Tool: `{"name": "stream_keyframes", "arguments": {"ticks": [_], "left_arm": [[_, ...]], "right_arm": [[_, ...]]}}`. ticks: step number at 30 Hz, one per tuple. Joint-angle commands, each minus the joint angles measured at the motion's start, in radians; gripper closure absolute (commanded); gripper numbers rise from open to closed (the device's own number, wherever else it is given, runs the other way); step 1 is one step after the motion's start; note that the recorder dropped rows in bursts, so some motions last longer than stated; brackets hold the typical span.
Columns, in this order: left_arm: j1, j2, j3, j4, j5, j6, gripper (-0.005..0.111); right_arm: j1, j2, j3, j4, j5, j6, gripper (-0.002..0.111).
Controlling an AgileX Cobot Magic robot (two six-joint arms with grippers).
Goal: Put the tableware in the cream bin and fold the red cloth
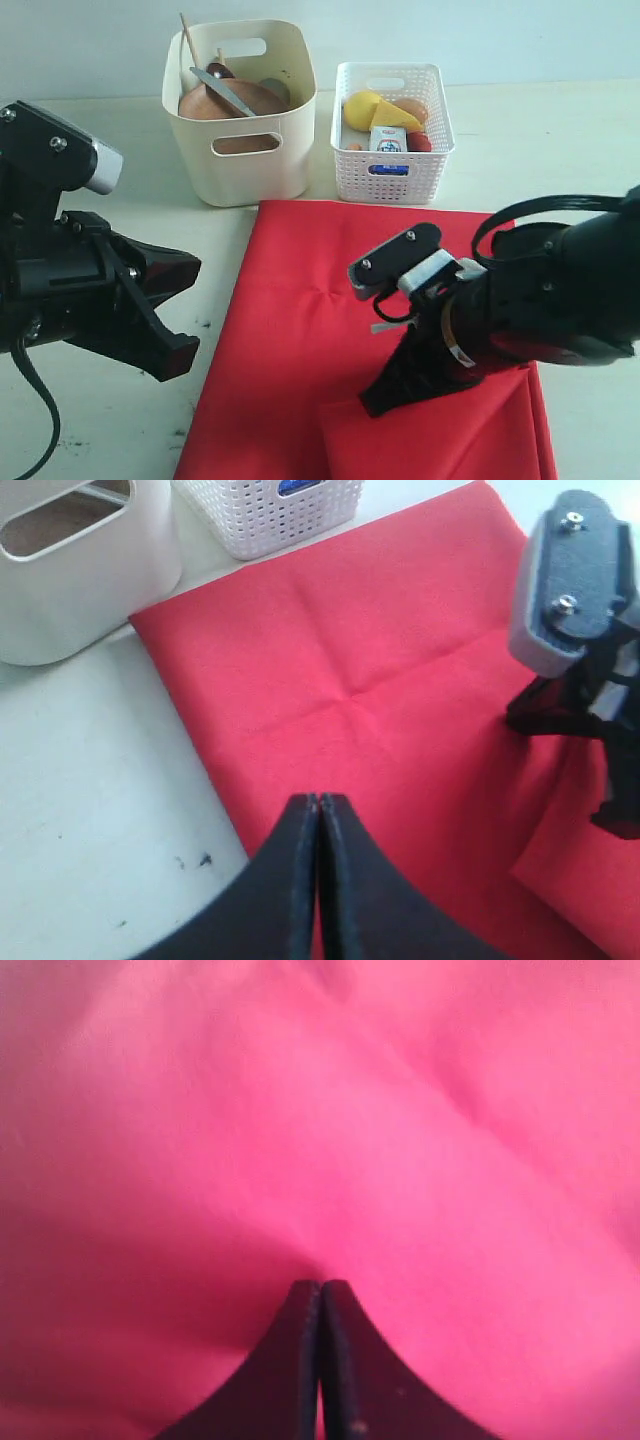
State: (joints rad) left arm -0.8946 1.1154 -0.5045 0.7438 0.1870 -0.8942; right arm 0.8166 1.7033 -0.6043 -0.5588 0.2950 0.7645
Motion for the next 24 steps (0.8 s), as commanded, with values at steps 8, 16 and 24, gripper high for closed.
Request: {"name": "stream_keyframes", "arguments": {"ticks": [8,16,24], "left_arm": [[0.0,0.002,0.004,0.007,0.006,-0.006,0.104],[0.0,0.002,0.004,0.007,0.006,-0.006,0.104],[0.0,0.002,0.004,0.007,-0.002,-0.006,0.104]], "right_arm": [[0.149,-0.533,0.268,0.093,0.217,0.107,0.108],[0.149,-0.897,0.268,0.052,0.211,0.134,0.108],[0.149,-0.716,0.266,0.051,-0.086,0.101,0.108]]}}
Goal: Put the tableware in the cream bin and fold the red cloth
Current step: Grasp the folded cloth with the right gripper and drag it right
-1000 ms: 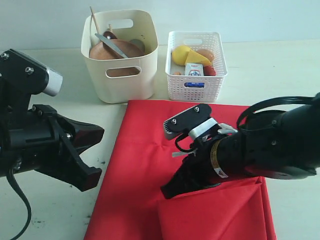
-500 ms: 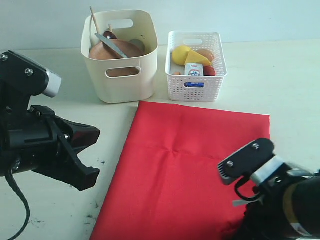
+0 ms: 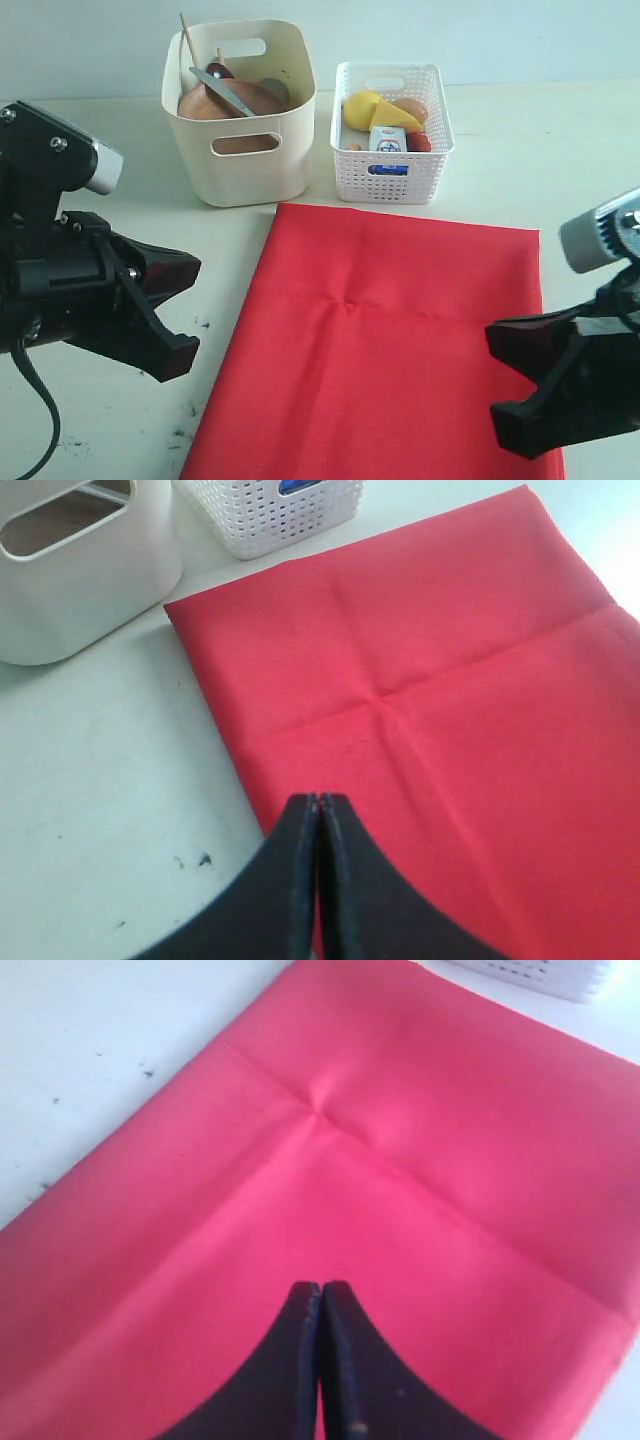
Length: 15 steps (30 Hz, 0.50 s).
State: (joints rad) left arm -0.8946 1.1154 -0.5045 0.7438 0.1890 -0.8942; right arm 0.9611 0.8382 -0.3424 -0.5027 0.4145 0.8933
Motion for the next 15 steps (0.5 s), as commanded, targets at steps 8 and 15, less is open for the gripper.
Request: {"name": "stream_keyframes", "arguments": {"ticks": [8,15], "left_arm": [[0.0,0.002,0.004,0.007,0.005,-0.006,0.104],[0.0,0.002,0.004,0.007,0.037,-0.006,0.104]], "right_arm": [[-0.005,0.716,-0.199,-0.15,-0.233,-0.055,0.108],[-0.122,0.986,-0.355,-0.24,-0.035,-0.055,0.108]]}}
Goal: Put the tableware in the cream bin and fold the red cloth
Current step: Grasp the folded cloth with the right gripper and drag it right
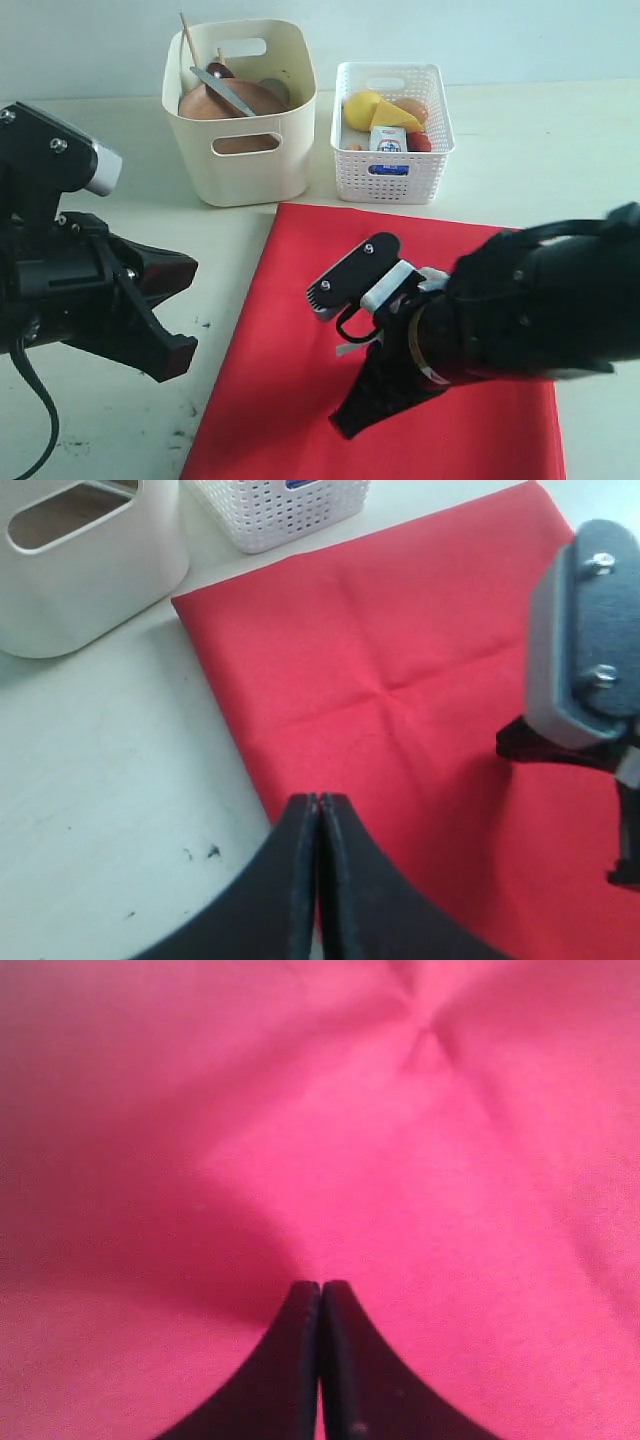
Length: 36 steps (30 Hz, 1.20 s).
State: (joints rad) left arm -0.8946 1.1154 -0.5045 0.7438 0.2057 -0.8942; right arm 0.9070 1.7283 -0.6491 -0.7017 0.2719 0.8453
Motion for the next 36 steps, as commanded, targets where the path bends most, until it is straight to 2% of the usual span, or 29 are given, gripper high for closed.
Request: {"name": "stream_keyframes", "arguments": {"ticks": [1,7,13,17,23,29,33,36], "left_arm": [[0.0,0.002,0.004,0.007,0.025,-0.006,0.104],[0.0,0.002,0.004,0.014,0.032,-0.006,0.104],[0.0,0.002,0.004,0.019,0.032,-0.006,0.104],[0.0,0.002,0.004,0.019,0.032,-0.006,0.104],[0.0,0.002,0.004,0.019,0.032,-0.006,0.104],[0.0,0.002,0.004,0.019,0.036,-0.006,0.104],[0.0,0.002,0.004,0.019,0.045,-0.008,0.104],[0.0,0.002,0.006,0.009,0.051,-0.008,0.104]], "right_arm": [[-0.082,0.111,-0.046,-0.041,0.126,-0.007,0.108],[-0.131,0.104,0.062,-0.093,0.281,0.056,0.108],[-0.139,0.031,0.208,-0.33,0.361,0.424,0.108],[-0.232,-0.02,0.232,-0.437,0.356,0.536,0.108],[-0.259,-0.156,0.194,-0.46,0.269,0.547,0.108],[-0.269,-0.196,0.152,-0.484,0.295,0.54,0.108],[-0.384,-0.13,0.152,-0.498,0.273,0.544,0.108],[-0.504,-0.063,0.147,-0.55,0.103,0.546,0.108]]}}
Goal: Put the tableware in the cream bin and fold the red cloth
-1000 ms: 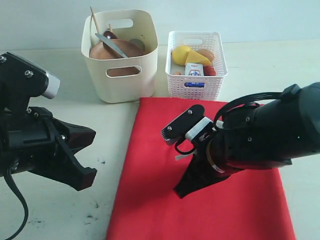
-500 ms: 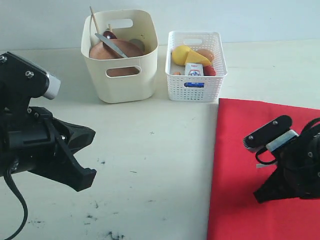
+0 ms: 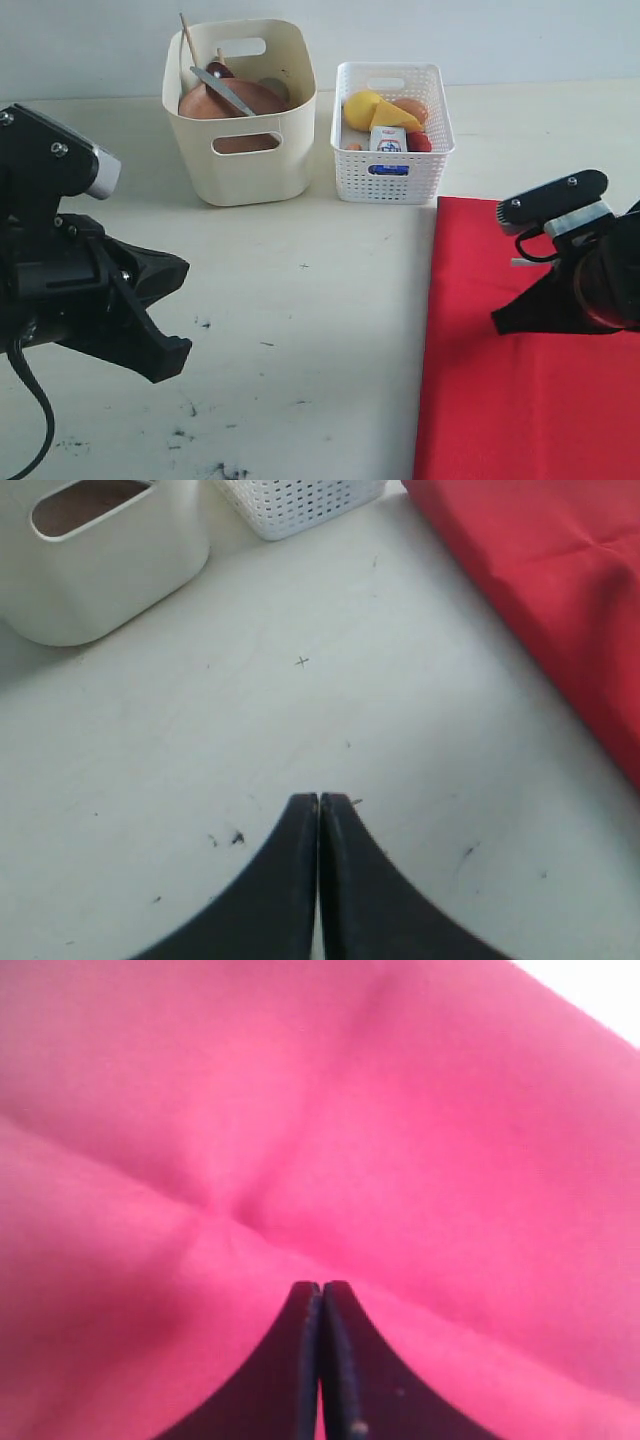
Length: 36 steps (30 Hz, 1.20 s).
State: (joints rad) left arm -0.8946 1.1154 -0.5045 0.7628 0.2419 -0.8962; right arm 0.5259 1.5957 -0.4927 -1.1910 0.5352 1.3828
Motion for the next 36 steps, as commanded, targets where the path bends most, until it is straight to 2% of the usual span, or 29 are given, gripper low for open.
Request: {"name": "stream_keyframes", "arguments": {"ticks": [1,6,10,14,20,26,30,33,36], "left_arm": [[0.0,0.002,0.006,-0.012,0.014,-0.006,0.104],[0.0,0.002,0.01,-0.018,0.025,-0.006,0.104],[0.0,0.002,0.024,-0.018,0.025,-0.006,0.104],[0.0,0.002,0.024,-0.018,0.025,-0.006,0.104],[0.0,0.002,0.024,-0.009,0.025,-0.006,0.104],[0.0,0.002,0.024,-0.007,0.025,-0.006,0.104],[0.0,0.002,0.024,-0.007,0.025,-0.006,0.104],[0.0,0.002,0.024,-0.008,0.025,-0.022,0.104],[0.0,0.002,0.024,-0.01,0.025,-0.024,0.104]], "right_arm": [[-0.164,0.091,-0.02,-0.065,-0.208,0.008,0.108],[-0.309,0.245,-0.154,-0.077,-0.221,-0.006,0.108],[-0.378,0.343,-0.296,-0.077,-0.226,-0.069,0.108],[-0.392,0.414,-0.455,-0.075,-0.319,-0.23,0.108],[-0.392,0.482,-0.674,-0.031,-0.272,-0.248,0.108],[-0.429,0.398,-0.702,0.124,-0.184,-0.278,0.108],[-0.485,0.402,-0.7,0.374,-0.095,-0.468,0.108],[-0.518,0.454,-0.698,0.552,-0.106,-0.648,0.108],[-0.544,0.526,-0.703,0.562,-0.182,-0.664,0.108]]}}
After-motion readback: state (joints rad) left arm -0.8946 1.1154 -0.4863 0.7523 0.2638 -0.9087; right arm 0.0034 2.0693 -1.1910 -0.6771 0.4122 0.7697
